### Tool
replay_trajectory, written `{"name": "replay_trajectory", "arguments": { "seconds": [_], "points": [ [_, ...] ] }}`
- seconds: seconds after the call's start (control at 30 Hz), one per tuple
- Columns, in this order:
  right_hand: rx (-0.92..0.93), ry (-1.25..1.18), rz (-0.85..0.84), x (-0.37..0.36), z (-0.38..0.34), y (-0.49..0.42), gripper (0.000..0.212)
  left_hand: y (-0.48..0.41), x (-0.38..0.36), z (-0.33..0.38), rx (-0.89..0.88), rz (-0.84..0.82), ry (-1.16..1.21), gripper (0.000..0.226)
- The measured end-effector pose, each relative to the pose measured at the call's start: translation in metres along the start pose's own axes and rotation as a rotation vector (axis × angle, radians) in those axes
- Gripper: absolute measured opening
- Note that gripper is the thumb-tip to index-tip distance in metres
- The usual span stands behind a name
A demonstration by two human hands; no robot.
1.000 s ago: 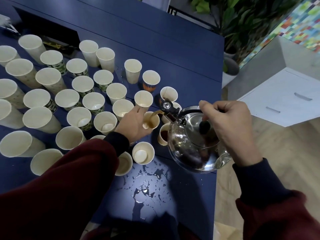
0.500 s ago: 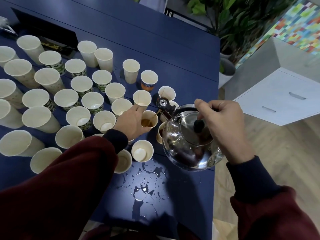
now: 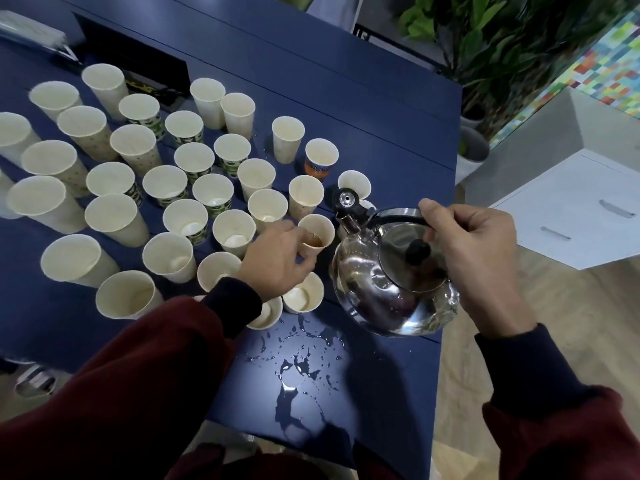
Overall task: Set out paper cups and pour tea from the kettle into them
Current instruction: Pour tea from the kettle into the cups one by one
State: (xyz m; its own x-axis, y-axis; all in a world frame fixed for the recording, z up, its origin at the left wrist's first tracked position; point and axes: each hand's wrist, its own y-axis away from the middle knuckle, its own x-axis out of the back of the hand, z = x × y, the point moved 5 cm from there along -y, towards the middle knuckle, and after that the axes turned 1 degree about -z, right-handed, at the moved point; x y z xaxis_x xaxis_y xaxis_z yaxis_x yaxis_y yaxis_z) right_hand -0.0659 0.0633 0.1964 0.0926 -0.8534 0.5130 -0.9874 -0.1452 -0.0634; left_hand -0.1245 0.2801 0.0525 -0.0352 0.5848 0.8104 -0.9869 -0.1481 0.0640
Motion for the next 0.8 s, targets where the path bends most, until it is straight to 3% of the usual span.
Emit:
{"name": "replay_trajectory", "arguments": {
  "seconds": [0.13,0.23,0.4,0.53,0.63,0.8],
  "points": [
    [0.04,0.083,-0.062,0.003,0.007,0.01,0.056,0.028,-0.012,0.0,-0.03,-0.134,0.0,0.073],
    [0.037,0.162,-0.119,0.003,0.015,0.014,0.06,0.043,-0.025,-0.002,-0.023,-0.118,-0.211,0.094],
    [0.067,0.218,-0.197,0.001,0.024,0.023,0.059,0.05,-0.034,0.005,-0.012,0.016,-0.409,0.082],
    [0.069,0.25,-0.242,0.003,0.03,0.027,0.054,0.053,-0.039,0.014,0.023,0.09,-0.435,0.058],
    [0.096,0.271,-0.271,0.003,0.028,0.028,0.052,0.056,-0.043,0.02,0.029,0.131,-0.359,0.059],
    [0.142,0.286,-0.315,0.004,0.026,0.028,0.051,0.058,-0.054,0.023,0.118,0.049,-0.229,0.071]
  ]
}}
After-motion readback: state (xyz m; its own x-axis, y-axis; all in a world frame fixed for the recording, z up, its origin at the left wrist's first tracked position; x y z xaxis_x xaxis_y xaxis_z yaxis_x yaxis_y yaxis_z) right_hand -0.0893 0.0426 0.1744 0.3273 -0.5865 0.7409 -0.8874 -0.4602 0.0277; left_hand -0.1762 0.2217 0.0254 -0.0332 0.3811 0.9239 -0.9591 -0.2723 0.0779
